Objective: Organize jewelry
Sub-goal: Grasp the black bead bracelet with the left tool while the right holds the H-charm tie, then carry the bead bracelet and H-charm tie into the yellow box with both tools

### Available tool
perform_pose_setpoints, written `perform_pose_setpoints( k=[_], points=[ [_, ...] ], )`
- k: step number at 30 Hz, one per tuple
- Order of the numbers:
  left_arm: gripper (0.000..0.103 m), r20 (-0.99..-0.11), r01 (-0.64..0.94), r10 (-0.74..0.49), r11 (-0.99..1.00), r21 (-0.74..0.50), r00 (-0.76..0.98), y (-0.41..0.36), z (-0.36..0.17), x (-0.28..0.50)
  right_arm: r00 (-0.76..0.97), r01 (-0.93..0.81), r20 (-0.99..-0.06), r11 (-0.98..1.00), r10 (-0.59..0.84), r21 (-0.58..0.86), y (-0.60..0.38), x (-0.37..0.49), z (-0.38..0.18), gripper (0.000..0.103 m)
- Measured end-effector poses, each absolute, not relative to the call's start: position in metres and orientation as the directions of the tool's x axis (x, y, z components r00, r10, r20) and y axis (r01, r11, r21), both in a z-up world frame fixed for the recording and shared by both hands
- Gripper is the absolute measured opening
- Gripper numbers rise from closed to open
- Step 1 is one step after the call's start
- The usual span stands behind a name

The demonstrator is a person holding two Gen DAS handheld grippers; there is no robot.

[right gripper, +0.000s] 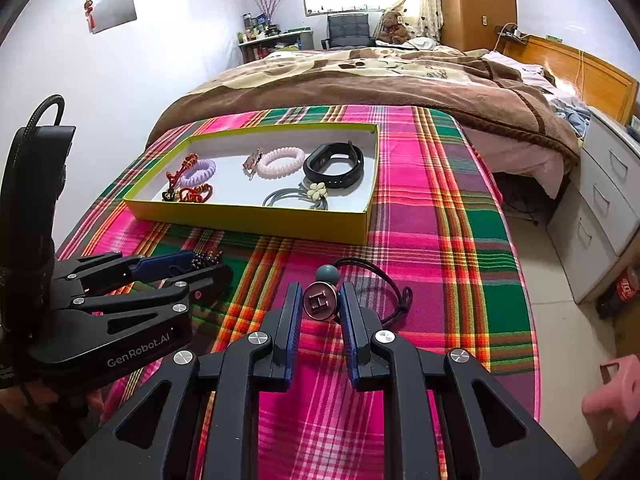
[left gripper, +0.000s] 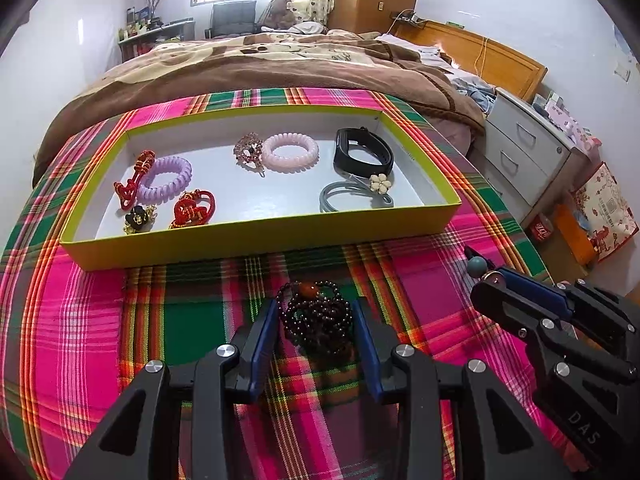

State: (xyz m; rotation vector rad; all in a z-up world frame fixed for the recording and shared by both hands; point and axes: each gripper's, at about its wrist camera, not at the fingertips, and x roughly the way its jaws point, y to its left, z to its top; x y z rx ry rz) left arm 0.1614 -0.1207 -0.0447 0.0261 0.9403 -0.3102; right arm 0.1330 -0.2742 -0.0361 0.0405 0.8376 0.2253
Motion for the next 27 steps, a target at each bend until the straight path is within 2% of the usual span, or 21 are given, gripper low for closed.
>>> perform_pose_setpoints(
  k=[9, 27],
  points=[
    [0.025, -0.794, 0.285, -0.244, 0.954, -0.093, 0.557, -0.117, -0.046, 0.16, 0.645, -0.172, -0.737, 0.978, 0.201, 0.115, -0.273, 0.132, -0.036, 0.019],
    [0.023, -0.755, 0.273, -0.258, 0.956, -0.108, 0.603, -0.099, -0.025, 0.144, 0.657, -0.177, -0.726, 0.978, 0.202, 0.112, -0.264, 0.126, -0.027, 0.019]
  ],
)
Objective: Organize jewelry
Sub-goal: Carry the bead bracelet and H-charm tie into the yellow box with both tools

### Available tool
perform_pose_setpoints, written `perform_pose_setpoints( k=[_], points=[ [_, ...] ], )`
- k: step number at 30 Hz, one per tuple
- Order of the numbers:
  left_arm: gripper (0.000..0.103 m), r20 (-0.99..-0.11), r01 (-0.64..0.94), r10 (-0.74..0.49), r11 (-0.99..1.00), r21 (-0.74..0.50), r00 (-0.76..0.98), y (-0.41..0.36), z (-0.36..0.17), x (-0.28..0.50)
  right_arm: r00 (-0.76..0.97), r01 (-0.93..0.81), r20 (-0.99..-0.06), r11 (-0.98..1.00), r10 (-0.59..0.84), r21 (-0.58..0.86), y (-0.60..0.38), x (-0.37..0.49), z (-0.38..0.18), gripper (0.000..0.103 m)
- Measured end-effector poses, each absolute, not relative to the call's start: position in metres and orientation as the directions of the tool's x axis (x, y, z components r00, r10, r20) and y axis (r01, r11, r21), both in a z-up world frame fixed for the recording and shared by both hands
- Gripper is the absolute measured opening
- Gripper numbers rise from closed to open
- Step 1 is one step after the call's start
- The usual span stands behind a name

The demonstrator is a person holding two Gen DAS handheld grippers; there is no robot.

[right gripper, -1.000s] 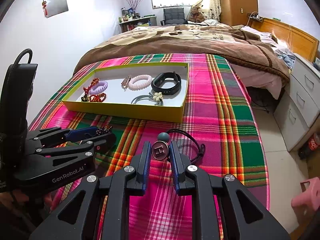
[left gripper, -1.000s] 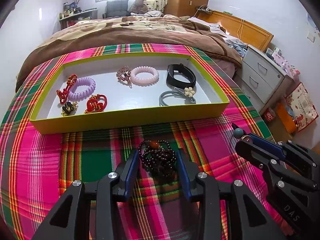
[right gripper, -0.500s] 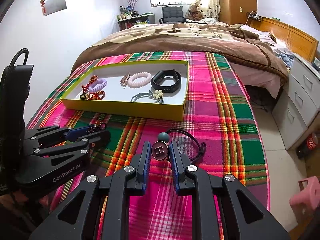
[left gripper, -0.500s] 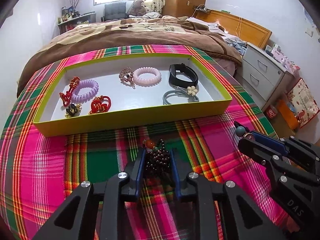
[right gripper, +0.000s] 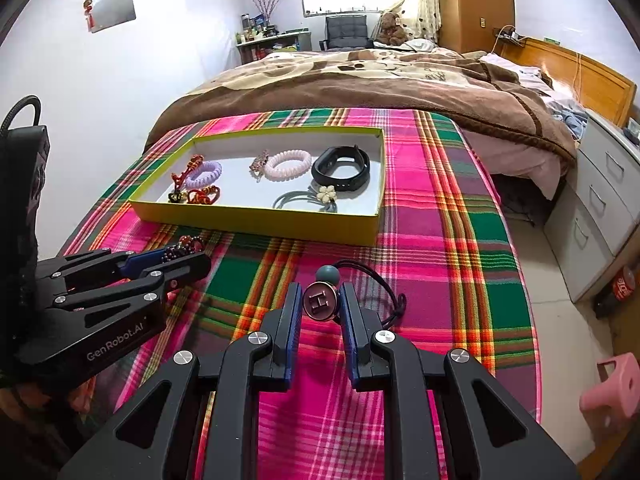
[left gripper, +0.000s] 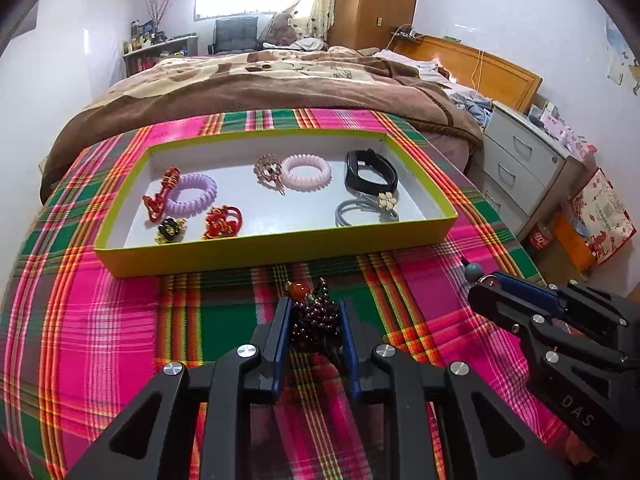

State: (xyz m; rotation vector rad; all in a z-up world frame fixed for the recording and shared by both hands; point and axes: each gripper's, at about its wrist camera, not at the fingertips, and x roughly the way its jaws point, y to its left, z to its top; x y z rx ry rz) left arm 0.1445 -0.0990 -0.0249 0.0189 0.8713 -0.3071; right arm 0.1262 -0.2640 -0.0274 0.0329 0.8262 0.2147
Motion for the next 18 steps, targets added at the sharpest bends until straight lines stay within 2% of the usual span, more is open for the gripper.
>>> perform_pose_setpoints(
  k=[18],
  points=[
    [0.023, -0.688, 0.212, -0.225, 0.972, -0.106, 0.689, -0.05, 0.022, 0.156, 0.707, -0.217, -0.667, 0.97, 0.234, 0.11, -0.233, 0.144, 0.007, 0.019]
  ],
)
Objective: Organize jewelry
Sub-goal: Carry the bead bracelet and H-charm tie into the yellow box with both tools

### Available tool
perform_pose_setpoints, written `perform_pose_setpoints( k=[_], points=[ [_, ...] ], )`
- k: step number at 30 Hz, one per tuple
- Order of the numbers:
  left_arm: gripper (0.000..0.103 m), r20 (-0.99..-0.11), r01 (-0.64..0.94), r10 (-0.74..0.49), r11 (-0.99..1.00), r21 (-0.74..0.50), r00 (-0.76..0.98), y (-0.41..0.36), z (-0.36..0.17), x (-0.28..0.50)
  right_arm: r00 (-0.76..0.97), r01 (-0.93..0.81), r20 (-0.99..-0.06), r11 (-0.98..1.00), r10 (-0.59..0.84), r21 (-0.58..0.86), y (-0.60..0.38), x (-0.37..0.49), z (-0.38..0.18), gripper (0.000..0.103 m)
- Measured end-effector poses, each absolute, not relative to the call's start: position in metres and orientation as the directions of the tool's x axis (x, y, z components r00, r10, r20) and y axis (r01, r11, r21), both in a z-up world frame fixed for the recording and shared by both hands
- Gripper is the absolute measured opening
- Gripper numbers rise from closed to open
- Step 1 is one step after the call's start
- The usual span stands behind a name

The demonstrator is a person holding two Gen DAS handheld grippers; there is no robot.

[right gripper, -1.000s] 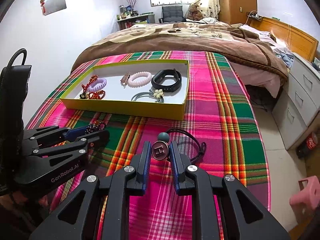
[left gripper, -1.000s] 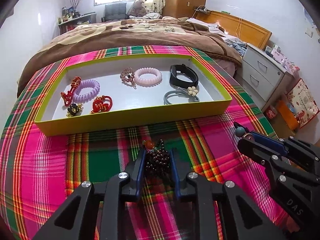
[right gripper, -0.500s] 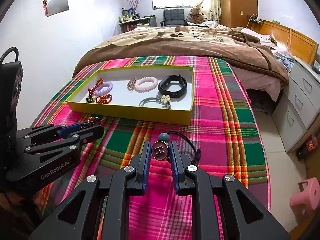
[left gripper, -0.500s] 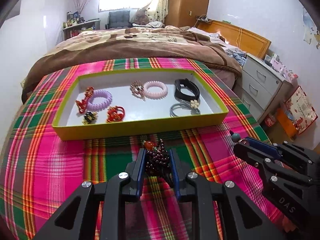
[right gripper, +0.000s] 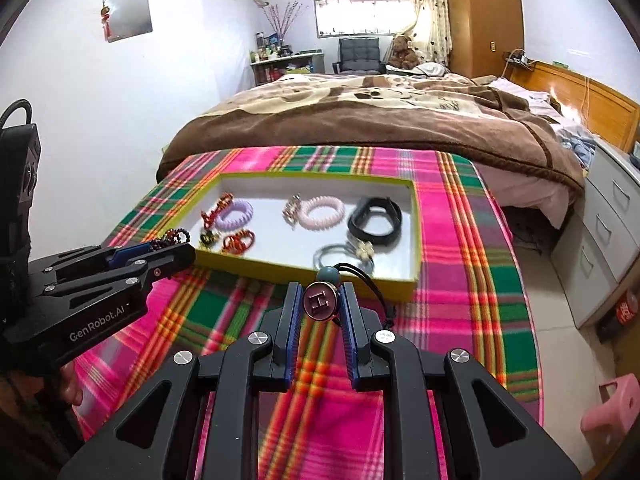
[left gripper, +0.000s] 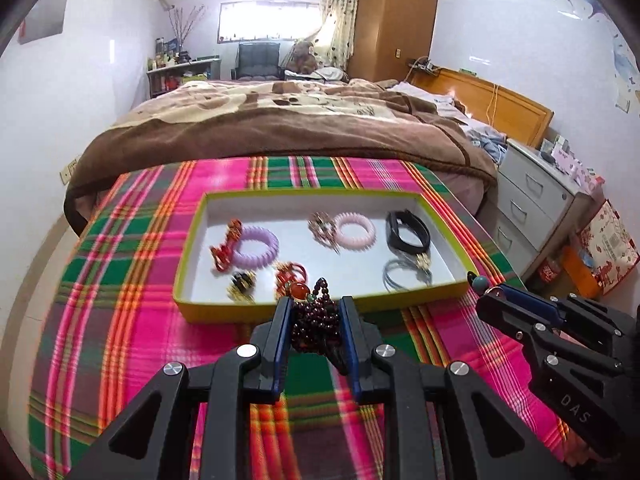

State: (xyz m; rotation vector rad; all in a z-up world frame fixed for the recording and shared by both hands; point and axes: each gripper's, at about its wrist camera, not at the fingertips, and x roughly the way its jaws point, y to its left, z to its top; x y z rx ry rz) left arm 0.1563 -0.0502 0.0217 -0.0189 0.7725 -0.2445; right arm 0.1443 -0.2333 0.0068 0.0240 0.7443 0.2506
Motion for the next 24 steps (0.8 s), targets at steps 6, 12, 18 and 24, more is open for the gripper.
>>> perform_pose_setpoints(
  k=[6, 12, 18, 24],
  points=[
    [0.023, -0.689, 0.187, -0.211, 0.976, -0.112, 0.693, -0.034, 0.027, 0.182, 0.713, -0.223, -0.658, 0.968, 0.242, 0.114, -0.222, 0.17, 0.014, 0.019],
    [0.023, -0.698, 0.171, -0.205, 0.978, -0.119, 0.686, -0.025, 0.02, 0.21, 0.705, -0.23, -0.668, 0.968, 0.238, 0.102, -0.21, 0.202, 0.009, 0.019],
    [0.023, -0.712, 0.176, -0.205, 0.978, -0.116, 0.672, -0.025, 0.01, 0.234, 0.68, -0.249, -0.69, 0.963, 0.248, 0.101, -0.203, 0.227, -0.006, 0.019],
    [0.023, -0.738, 0.185, -0.203, 0.977, -0.108, 0.644, -0.03, -0.006, 0.246, 0.644, -0.255, -0.727, 0.963, 0.238, 0.09, -0.197, 0.242, -0.023, 0.019]
  ],
)
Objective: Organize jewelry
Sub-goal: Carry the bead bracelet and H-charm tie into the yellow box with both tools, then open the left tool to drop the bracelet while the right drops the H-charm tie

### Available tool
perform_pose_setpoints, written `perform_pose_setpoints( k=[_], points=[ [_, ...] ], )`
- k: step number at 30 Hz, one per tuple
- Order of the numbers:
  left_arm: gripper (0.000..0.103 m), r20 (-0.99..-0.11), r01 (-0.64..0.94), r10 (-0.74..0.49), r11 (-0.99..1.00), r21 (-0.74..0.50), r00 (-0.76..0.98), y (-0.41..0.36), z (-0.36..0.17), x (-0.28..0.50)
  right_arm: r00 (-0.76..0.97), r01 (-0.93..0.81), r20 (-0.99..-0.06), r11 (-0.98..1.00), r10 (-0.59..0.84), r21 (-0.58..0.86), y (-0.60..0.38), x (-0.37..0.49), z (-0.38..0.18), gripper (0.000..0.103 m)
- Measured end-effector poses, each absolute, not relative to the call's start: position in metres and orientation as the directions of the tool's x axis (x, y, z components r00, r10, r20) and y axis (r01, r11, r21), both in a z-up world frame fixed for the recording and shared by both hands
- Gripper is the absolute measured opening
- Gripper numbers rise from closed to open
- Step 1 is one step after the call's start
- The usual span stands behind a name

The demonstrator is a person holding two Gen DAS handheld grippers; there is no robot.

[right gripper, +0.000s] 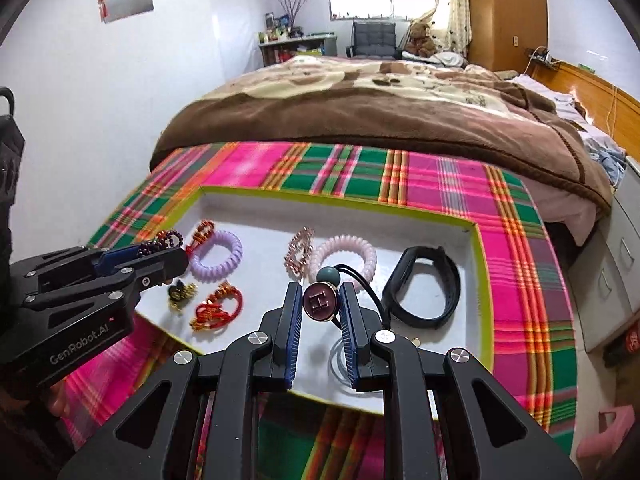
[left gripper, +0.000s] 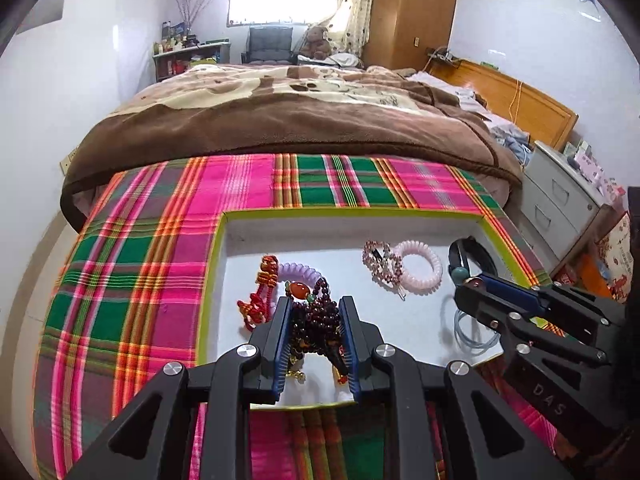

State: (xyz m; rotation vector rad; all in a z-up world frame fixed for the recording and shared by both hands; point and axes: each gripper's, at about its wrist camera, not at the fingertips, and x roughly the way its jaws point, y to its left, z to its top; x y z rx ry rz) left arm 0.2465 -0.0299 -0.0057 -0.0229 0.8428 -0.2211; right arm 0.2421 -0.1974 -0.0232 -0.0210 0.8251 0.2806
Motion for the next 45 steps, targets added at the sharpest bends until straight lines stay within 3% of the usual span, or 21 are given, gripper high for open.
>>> perform_pose_setpoints(
  k=[15, 34, 39, 45],
  points=[
    [0.024, -0.778, 0.184, -0.201, 0.977, -0.111, 0.595, -0.035, -0.03, 0.252, 0.582, -0.249, -0.782, 0.964, 0.223, 0.09, -0.197, 0.249, -0.045, 0.019],
    [0.027, -0.775, 0.18, -0.204, 0.977, -0.118, 0.598, -0.035, -0.027, 0.247, 0.586, -0.245, -0.782, 0.966, 0.213, 0.08, -0.195, 0.245, -0.045, 0.019],
    [0.037, -0.77, 0.177, -0.201, 0.977, -0.116, 0.606, -0.034, -0.024, 0.243, 0.591, -0.237, -0.779, 0.968, 0.21, 0.081, -0.197, 0.243, -0.043, 0.032],
    [0.038, -0.759, 0.168, -0.176, 0.982, -0.089, 0.627, -0.034, -0.016, 0.235, 0.608, -0.225, -0.764, 0.97, 0.217, 0.096, -0.201, 0.235, -0.037, 0.033]
  ],
)
